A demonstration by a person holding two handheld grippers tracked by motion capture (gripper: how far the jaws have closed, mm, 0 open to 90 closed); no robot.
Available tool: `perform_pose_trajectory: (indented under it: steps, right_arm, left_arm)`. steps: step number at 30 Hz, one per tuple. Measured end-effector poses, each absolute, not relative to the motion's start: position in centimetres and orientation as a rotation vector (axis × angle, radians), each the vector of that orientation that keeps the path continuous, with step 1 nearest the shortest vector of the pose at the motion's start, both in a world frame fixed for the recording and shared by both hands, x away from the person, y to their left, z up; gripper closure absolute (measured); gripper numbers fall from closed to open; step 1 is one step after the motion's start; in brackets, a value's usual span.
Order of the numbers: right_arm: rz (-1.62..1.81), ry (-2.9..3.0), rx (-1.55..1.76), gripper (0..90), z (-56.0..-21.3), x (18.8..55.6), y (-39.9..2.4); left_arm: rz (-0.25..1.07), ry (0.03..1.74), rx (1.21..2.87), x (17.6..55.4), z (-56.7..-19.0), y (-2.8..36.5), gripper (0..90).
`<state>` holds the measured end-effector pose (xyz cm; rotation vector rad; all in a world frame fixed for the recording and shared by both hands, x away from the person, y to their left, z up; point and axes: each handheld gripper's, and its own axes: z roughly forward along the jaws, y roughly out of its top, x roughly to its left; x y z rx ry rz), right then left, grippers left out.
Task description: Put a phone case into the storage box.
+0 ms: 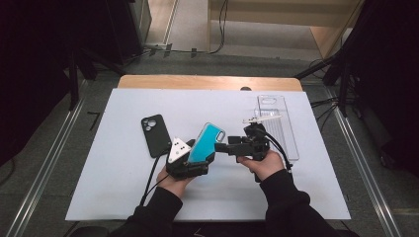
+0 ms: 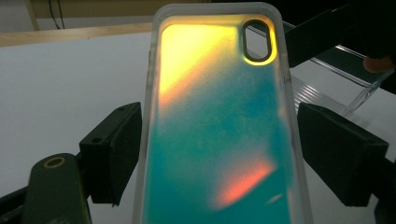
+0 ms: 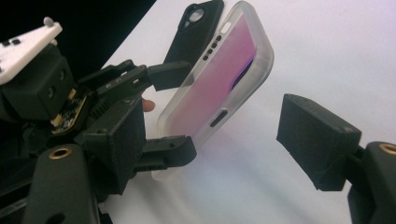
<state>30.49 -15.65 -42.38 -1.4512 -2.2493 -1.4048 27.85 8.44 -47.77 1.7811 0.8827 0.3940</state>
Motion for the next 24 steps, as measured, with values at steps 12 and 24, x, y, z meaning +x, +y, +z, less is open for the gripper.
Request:
perform_pose_trajectory:
  steps: [12, 24]
  right_arm:
    - [-1.338, -2.207, -1.522, 37.5, -42.3, 33.0, -14.7]
    - [-1.303, -2.015, -1.606, 76.0, -42.0, 33.9, -16.2]
  left_arm:
    - [0.42, 0.864, 1.759, 27.3, -47.5, 7.9, 17.3]
    - [0.383, 0.881, 1.766, 27.2, -47.7, 7.4, 17.3]
